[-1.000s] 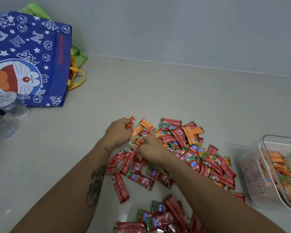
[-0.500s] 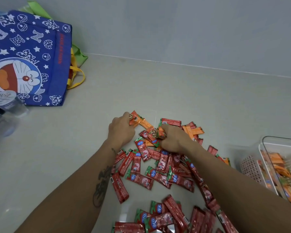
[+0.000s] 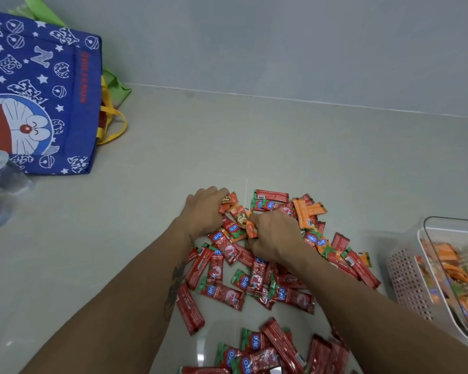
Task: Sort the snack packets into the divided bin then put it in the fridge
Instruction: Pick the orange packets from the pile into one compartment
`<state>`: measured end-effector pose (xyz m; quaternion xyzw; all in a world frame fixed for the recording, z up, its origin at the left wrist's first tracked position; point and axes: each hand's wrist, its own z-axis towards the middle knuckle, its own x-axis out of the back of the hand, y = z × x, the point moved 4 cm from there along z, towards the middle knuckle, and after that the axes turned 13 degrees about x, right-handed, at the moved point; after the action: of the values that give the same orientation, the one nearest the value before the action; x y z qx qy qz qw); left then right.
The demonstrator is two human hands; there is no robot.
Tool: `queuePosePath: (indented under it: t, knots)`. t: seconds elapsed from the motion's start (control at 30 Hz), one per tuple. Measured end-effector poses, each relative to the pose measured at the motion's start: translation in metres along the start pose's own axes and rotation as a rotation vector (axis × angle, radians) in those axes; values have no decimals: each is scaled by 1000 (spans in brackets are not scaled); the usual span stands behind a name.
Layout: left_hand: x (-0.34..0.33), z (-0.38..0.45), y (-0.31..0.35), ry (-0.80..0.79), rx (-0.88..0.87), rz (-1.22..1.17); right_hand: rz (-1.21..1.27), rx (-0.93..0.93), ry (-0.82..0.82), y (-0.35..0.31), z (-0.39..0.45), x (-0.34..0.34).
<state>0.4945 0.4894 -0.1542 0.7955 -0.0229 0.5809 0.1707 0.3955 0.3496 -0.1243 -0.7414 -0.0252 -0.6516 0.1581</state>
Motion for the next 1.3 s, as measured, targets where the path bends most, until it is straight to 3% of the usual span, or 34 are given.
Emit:
queuePosePath:
  t: [0.3, 0.5, 0.63, 0.8, 1.1, 1.3]
  knots:
    - [-1, -18, -21, 103, 58, -111, 355, -36, 247, 4, -11, 8]
    - [19, -56, -23, 188, 187, -421, 425, -23, 317, 2, -24, 19]
    - [38, -92, -9, 261, 165, -590, 429, -26, 376, 0, -48, 35]
    - [50, -134, 24, 184, 59, -749, 425, -22, 486, 6, -105, 68]
    - [57, -192, 114, 186, -106, -713, 371, -261, 725, 63, -244, 134]
    - [43, -222, 166, 115, -195, -713, 297, -533, 593, 125, -297, 127]
